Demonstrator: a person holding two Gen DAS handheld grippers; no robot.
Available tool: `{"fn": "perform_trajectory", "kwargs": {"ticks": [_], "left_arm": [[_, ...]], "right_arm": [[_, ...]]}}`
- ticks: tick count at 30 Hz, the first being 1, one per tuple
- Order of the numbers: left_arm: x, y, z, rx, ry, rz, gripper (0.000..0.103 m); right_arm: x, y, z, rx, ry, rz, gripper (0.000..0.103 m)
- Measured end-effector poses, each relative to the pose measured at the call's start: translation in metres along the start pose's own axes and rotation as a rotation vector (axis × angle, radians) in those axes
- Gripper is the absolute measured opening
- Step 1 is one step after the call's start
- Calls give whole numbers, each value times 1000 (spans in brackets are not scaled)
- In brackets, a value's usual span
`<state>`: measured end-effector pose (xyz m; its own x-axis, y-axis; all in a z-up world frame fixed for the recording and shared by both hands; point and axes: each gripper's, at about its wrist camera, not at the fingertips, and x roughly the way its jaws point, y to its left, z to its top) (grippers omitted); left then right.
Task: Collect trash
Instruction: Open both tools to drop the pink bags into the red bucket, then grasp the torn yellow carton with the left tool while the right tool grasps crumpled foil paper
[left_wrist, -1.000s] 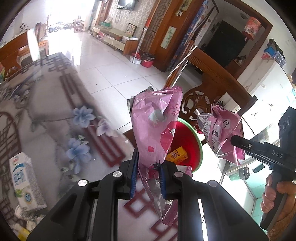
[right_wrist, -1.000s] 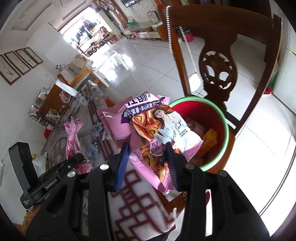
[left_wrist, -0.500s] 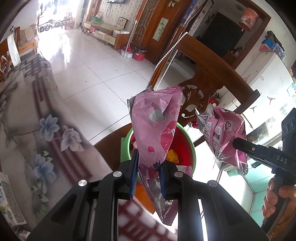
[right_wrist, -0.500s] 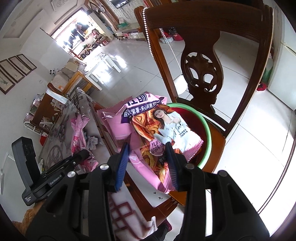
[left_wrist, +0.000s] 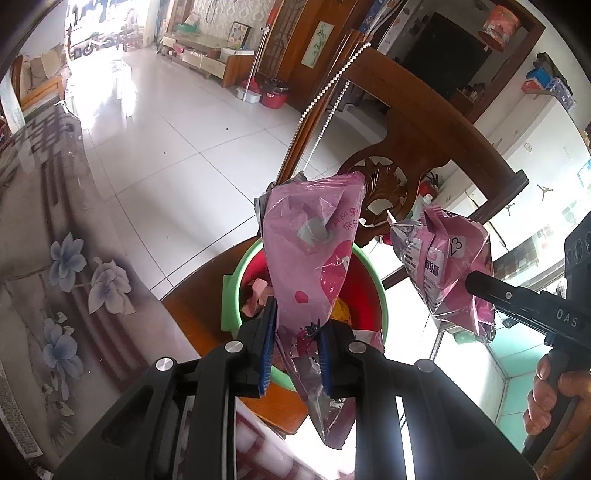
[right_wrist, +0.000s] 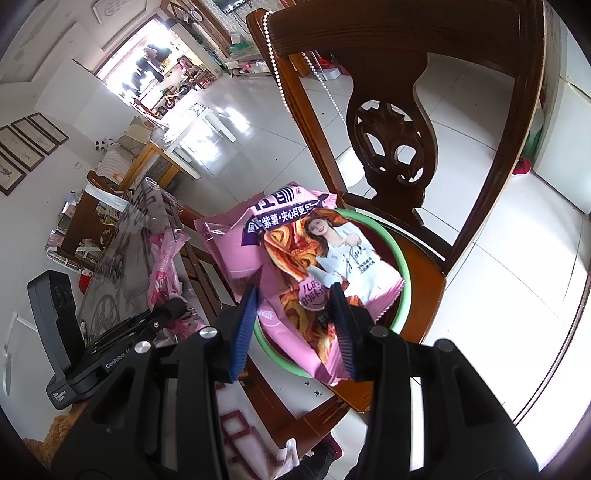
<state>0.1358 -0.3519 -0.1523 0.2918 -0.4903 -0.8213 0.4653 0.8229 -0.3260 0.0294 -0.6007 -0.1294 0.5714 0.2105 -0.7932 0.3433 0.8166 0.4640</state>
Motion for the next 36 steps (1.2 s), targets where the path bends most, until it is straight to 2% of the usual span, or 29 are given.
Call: {"fn": "perform_trajectory", "kwargs": {"ticks": [2, 7, 8, 10, 11, 12, 13, 15, 25, 30, 36], "left_arm": [[4, -1, 1, -5, 7, 3, 23], [10, -3, 2, -2, 22, 1, 23], [11, -4, 2, -2, 23, 3, 26], [11, -2, 2, -5, 23, 7, 44], [12, -2, 2, -7, 20, 11, 65], [10, -2, 2, -10, 8, 11, 70], [9, -1, 1, -13, 1, 10, 70], [10, -2, 2, -12, 8, 10, 70], [1, 1, -1, -10, -2, 6, 70], [-19, 8, -7, -9, -28, 4, 70], [-56, 29, -21, -27, -76, 14, 70]], "right_arm": [[0, -1, 1, 2, 1, 2, 39], [1, -1, 1, 1, 0, 1, 39], [1, -2, 2, 4, 0, 2, 39], [1, -2, 2, 1, 0, 5, 40], [2, -2, 2, 1, -1, 7, 41], [3, -3, 3, 7, -1, 14, 42], [4, -5, 3, 22, 3, 27, 50], [5, -7, 2, 53, 0, 39, 55], [8, 3, -6, 40, 12, 40, 55], [9, 15, -13, 31, 14, 45, 55], [14, 46, -29, -7, 33, 61, 55]]}}
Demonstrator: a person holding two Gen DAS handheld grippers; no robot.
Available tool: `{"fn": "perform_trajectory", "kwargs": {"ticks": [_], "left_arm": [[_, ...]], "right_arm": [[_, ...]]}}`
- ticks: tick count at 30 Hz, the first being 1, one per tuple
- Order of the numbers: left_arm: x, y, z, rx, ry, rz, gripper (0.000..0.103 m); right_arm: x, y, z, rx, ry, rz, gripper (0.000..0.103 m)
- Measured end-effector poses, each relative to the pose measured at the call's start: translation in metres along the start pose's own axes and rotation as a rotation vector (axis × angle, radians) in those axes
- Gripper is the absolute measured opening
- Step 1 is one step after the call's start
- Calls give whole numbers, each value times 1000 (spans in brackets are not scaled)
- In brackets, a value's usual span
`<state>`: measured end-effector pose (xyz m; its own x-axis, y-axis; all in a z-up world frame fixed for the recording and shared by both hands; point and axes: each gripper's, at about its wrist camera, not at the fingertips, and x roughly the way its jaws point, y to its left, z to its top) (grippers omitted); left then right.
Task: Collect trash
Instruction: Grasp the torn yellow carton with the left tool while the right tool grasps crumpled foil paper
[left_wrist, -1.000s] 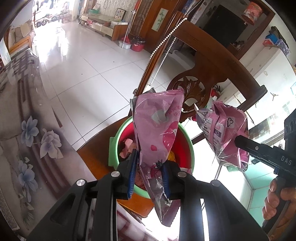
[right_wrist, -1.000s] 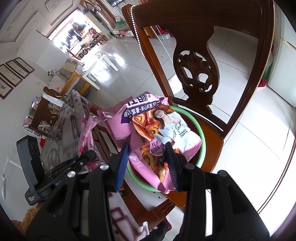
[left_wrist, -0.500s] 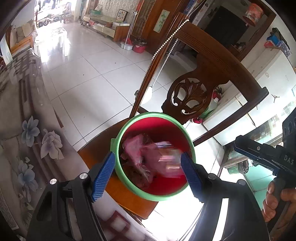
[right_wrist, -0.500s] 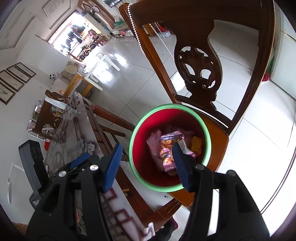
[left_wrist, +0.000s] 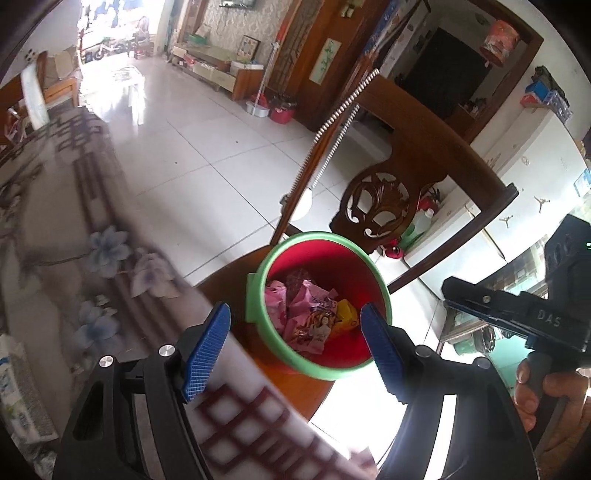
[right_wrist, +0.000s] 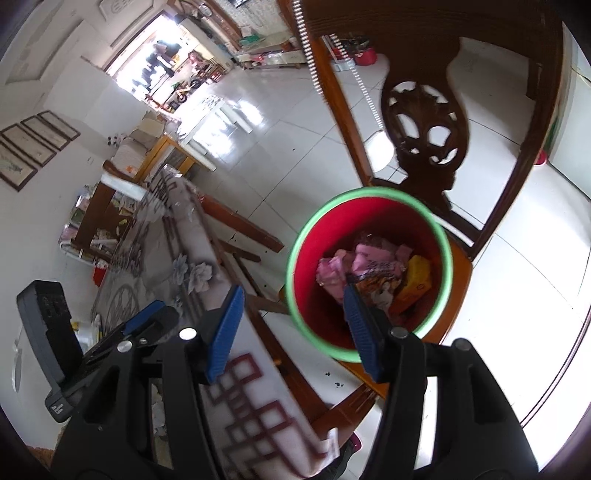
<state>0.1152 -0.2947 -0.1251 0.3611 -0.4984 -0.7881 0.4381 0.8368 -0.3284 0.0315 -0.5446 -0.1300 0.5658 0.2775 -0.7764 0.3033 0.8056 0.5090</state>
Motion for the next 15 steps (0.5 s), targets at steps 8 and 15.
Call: {"fn": "perform_trajectory", "kwargs": {"ticks": [8, 15], "left_arm": [[-69, 61, -36, -86, -67, 71, 70], [-123, 133, -78, -204, -99, 169, 70]], "right_arm": [[20, 69, -30, -96, 52, 51, 55], [42, 143, -71, -231, 114, 94, 55]]}}
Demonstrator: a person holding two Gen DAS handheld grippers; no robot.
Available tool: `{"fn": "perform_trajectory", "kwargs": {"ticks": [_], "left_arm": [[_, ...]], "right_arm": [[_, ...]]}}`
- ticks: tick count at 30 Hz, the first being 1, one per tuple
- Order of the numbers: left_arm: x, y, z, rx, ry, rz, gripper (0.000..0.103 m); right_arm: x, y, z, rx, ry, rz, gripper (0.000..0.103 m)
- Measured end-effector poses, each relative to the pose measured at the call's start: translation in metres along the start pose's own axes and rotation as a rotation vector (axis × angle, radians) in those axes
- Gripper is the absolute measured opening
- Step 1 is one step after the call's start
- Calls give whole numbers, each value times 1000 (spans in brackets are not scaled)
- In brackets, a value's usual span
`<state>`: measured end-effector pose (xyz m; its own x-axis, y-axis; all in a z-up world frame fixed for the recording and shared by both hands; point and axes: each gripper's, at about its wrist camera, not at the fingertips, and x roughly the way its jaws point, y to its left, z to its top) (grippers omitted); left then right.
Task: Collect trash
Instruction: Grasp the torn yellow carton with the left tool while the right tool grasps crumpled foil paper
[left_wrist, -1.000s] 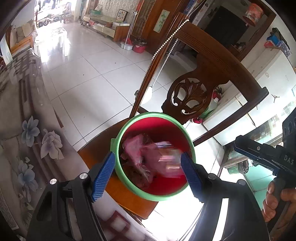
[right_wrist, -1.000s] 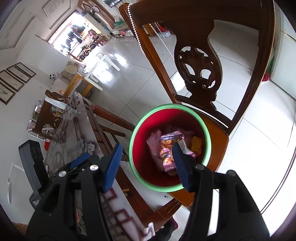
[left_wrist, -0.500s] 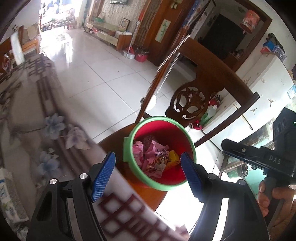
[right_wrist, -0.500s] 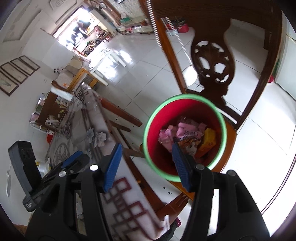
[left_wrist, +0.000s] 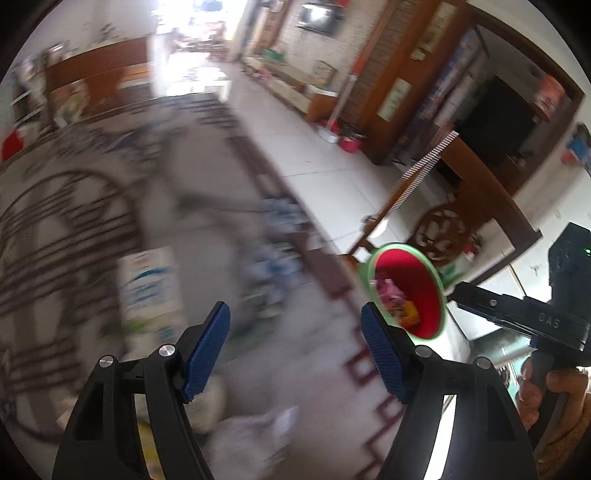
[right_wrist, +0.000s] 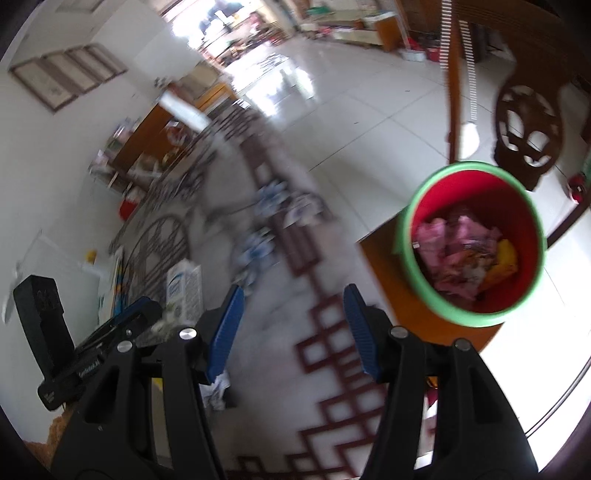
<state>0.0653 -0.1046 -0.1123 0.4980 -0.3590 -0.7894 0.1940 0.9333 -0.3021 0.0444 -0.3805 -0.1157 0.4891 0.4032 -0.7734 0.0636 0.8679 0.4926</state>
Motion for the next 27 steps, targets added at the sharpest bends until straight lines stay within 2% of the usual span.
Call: {"fn": "perform_trajectory", "kwargs": {"ticks": [5, 12, 15, 20, 21, 22, 24, 27], "left_arm": [[-25, 59, -29, -94, 9, 71, 70], [-38, 125, -83, -232, 107, 113, 70], [-30, 138, -96, -280, 150, 85, 70], [-8, 135, -106, -251, 206, 73, 70], [-7, 134, -107, -241, 209, 75, 68], [-5, 134, -108, -227, 214, 79, 68], [-3, 134, -109, -200, 216, 97, 53], [-4, 140, -107, -183, 211, 105, 39]], "right_arm": [[17, 36, -17, -51, 50, 14, 60], [59, 84, -62, -127, 200, 61, 69], [76, 101, -78, -160, 265, 73, 72], [99, 126, -102, -248, 351, 45, 74], [101, 129, -106, -267, 358, 32, 72], [104, 130, -110, -290, 365, 15, 61], [110, 135, -119, -336, 383, -24, 46], [114, 132, -122, -343, 383, -37, 37]]}}
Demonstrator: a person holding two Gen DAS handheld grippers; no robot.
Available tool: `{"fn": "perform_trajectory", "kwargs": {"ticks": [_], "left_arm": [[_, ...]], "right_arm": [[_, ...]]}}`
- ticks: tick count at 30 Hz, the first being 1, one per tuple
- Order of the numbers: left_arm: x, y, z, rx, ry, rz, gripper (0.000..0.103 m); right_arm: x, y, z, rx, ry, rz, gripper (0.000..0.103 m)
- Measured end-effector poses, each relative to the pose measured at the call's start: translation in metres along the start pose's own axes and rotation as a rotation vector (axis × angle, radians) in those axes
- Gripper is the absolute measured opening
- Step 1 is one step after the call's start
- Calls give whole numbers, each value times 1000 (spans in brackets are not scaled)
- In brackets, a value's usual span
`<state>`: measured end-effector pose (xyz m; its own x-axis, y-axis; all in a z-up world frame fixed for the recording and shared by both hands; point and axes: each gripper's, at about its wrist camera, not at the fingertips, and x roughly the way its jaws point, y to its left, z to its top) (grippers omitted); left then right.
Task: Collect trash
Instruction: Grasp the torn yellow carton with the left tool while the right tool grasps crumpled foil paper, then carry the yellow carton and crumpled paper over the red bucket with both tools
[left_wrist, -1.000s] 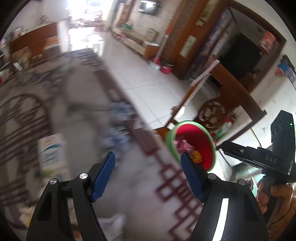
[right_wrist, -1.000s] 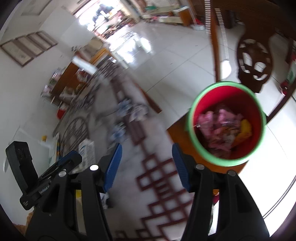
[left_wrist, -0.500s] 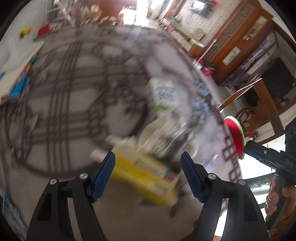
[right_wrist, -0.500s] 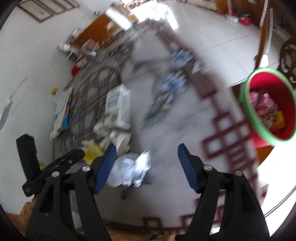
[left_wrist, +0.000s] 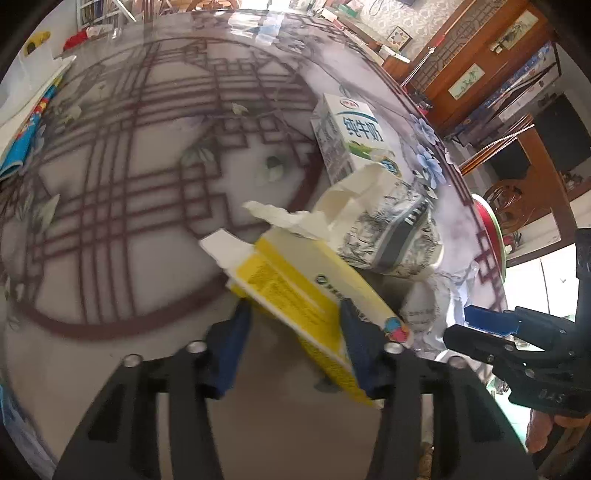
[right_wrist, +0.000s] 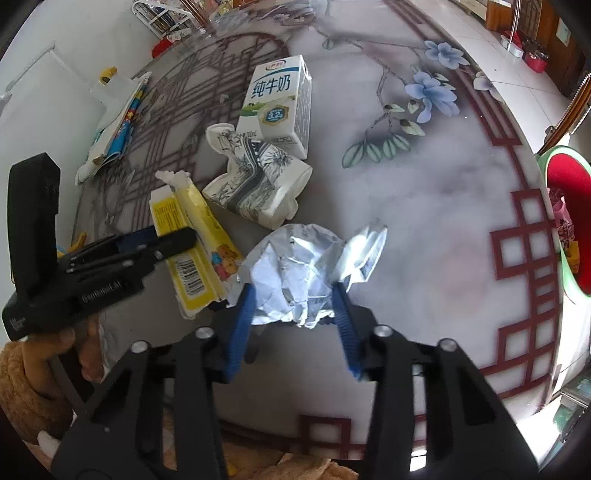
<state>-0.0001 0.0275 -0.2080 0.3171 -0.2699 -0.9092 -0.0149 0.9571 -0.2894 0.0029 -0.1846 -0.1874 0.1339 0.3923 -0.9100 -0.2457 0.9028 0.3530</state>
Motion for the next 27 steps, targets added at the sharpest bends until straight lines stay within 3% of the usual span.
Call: {"fn": "perform_trajectory", "kwargs": {"ticks": [2, 3, 5, 6, 11, 12, 14, 15, 16, 17, 18, 20, 23, 26, 27], "left_arm": [[-2, 6, 4, 3, -10, 3, 37], [-4, 7, 6, 8, -16, 9, 31], [-6, 10, 11, 24, -28, 21, 23], [-8, 11, 15, 35, -37, 31, 17], [-13, 24, 30, 49, -65, 96, 14], [-14, 27, 32, 44, -66, 100, 14], [-19, 32, 33, 26, -77, 108, 14], [-22, 35, 33, 7, -88, 110, 23], [-23, 36, 34, -12, -93, 106, 32], [-27, 37, 33, -40, -108, 94, 50], [-31, 37, 31, -71, -134, 77, 60], [-33, 34, 29, -101, -161, 56, 61], [-21, 23, 30, -95, -132, 46, 62], [-5, 10, 32, -45, -119, 103, 60], [-3, 8, 31, -32, -119, 127, 53]], "right_arm": [[-4, -3, 2, 10, -19, 0, 31], [-8, -5, 5, 9, -36, -11, 22], [-15, -8, 12, 1, -64, -46, 18], [-17, -10, 14, -3, -72, -59, 11], [-30, -23, 22, 17, -113, -79, 12], [-32, -26, 22, 30, -125, -78, 15], [-35, -29, 22, 54, -135, -64, 30], [-38, -32, 21, 70, -143, -59, 42], [-40, -34, 20, 81, -151, -58, 47], [-42, -36, 20, 90, -157, -54, 47], [-42, -34, 21, 93, -158, -50, 48], [-43, -35, 21, 97, -161, -47, 54], [-42, -33, 20, 95, -156, -40, 55], [-40, -30, 19, 91, -146, -33, 58], [-39, -28, 18, 90, -143, -29, 58]]}}
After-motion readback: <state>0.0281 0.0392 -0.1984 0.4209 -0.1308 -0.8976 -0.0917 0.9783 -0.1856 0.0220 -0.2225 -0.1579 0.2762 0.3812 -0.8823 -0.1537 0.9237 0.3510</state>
